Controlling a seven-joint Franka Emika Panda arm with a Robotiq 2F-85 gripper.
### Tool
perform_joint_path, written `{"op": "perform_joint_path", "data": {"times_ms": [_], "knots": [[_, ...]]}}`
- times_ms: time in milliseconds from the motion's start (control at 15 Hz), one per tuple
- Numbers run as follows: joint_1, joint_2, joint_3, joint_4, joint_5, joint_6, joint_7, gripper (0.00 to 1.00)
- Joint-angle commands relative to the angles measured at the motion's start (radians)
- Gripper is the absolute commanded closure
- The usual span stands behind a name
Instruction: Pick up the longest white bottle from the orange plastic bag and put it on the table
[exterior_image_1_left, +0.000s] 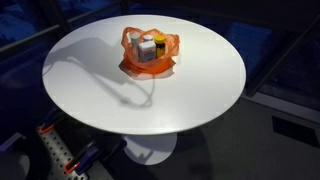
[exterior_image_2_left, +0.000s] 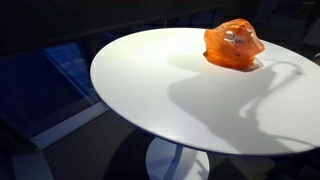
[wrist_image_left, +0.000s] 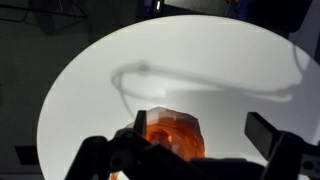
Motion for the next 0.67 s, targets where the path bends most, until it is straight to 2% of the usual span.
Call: {"op": "perform_joint_path", "data": {"times_ms": [0, 200, 600], "knots": [[0.01, 0.001, -0.007, 0.003, -0.005, -0.003, 0.006, 0.0], [0.01, 0.001, -0.007, 0.003, -0.005, -0.003, 0.006, 0.0], [0.015, 0.1, 0.016, 0.099, 0.032, -0.016, 0.065, 0.0]]}}
